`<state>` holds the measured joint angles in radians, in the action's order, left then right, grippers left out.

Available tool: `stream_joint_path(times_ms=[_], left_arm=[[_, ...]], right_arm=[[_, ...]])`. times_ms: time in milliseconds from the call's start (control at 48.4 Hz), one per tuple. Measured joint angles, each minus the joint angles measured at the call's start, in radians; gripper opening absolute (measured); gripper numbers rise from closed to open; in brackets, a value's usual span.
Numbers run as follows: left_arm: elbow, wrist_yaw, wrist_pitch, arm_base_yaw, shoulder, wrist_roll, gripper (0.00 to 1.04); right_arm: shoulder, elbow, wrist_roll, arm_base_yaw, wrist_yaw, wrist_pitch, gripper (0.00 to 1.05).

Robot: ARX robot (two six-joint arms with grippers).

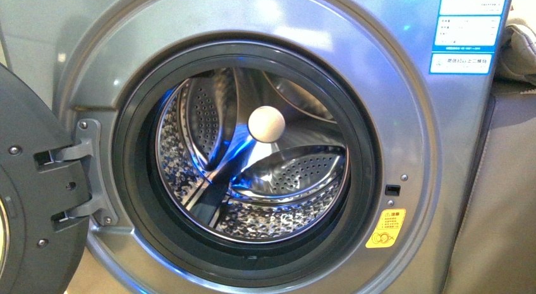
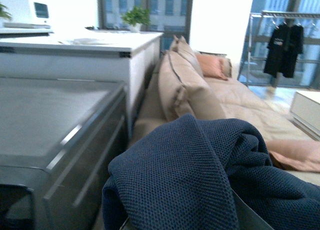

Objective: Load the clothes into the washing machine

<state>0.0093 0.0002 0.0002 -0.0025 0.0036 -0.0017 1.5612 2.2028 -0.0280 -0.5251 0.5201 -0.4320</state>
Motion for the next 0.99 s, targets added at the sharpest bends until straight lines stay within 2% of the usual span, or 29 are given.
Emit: stream_joint_path(times_ms=[103,207,393,476,558,641,951,993], left_arm=[[0.0,0.0,0.0,0.0,0.0,0.0,0.98],[0.0,0.0,0.0,0.0,0.0,0.0,0.98],[0.0,0.0,0.0,0.0,0.0,0.0,0.98],[0.0,0.0,0.0,0.0,0.0,0.0,0.98],[0.0,0.0,0.0,0.0,0.0,0.0,0.98],[0.0,0.0,0.0,0.0,0.0,0.0,0.98],[0.0,0.0,0.0,0.0,0.0,0.0,0.98],[0.0,0.0,0.0,0.0,0.0,0.0,0.98]], right_arm=[[-0.001,0.058,0.003,0.143,-0.062,-0.027,0.1],[-0.013,0.068,0.034,0.336,-0.146,-0.045,0.1],[-0.028,-0.003,0.086,0.627,-0.259,-0.024,0.1],[-0.034,-0.049,0.093,0.71,-0.285,0.005,0.09],[-0.038,-0.096,0.091,0.766,-0.29,0.032,0.09],[-0.042,-0.141,0.081,0.785,-0.267,0.055,0.09],[-0.082,-0.308,0.017,0.779,-0.146,0.14,0.09],[-0.082,-0.333,0.017,0.794,-0.158,0.176,0.09]])
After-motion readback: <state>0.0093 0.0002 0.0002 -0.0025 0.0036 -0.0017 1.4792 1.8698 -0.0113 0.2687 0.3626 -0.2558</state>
